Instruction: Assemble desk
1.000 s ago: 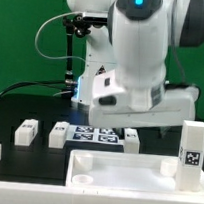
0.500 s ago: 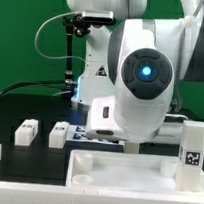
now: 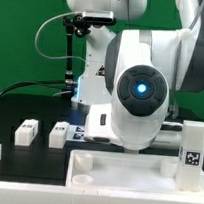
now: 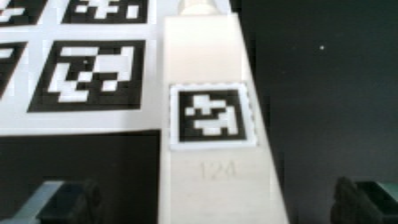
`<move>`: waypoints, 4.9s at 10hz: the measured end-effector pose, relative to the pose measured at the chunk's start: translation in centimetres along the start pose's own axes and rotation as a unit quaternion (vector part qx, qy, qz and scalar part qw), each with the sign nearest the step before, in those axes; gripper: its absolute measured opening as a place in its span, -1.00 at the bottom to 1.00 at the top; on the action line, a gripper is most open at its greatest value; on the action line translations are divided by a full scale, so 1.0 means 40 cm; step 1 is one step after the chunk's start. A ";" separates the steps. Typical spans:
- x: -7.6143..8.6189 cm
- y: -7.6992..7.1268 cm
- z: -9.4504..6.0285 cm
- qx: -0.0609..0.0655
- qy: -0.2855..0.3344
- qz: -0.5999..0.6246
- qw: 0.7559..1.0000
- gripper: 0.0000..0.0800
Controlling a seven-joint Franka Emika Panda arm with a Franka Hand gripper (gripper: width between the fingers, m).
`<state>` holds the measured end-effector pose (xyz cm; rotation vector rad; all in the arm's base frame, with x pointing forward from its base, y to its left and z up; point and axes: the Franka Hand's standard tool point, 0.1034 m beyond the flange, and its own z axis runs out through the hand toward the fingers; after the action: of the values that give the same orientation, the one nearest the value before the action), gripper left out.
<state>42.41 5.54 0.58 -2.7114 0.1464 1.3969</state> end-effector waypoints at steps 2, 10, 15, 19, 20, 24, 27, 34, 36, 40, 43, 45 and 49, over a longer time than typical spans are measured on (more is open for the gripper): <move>0.000 0.000 0.001 0.000 -0.001 0.000 1.000 -0.05; -0.015 0.004 -0.017 0.005 -0.010 0.002 1.000 -0.28; -0.081 0.089 -0.239 0.048 0.040 0.031 0.998 -0.28; -0.071 0.057 -0.269 0.047 0.181 0.031 0.982 -0.28; -0.094 0.047 -0.337 0.070 0.200 0.031 0.977 -0.28; -0.108 0.048 -0.520 0.083 0.380 0.069 0.918 -0.28; -0.096 0.037 -0.532 0.082 0.472 0.067 0.875 -0.28; -0.088 0.204 -0.625 0.014 0.705 0.053 0.707 -0.27; -0.082 0.207 -0.619 0.008 0.713 0.055 0.699 -0.27; -0.050 0.195 -0.647 0.022 0.692 0.049 0.720 -0.27; -0.004 0.164 -0.644 0.020 0.692 0.046 0.720 -0.27; 0.022 0.171 -0.625 0.014 0.689 0.047 0.723 -0.27; 0.049 0.182 -0.608 0.004 0.697 0.052 0.715 -0.27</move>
Offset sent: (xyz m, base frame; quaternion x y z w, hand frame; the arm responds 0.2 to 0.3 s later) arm 0.0000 0.0000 0.0000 0.0000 0.0000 0.0000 1.0000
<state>62.24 -4.75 12.81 -3.0294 0.3590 -0.9211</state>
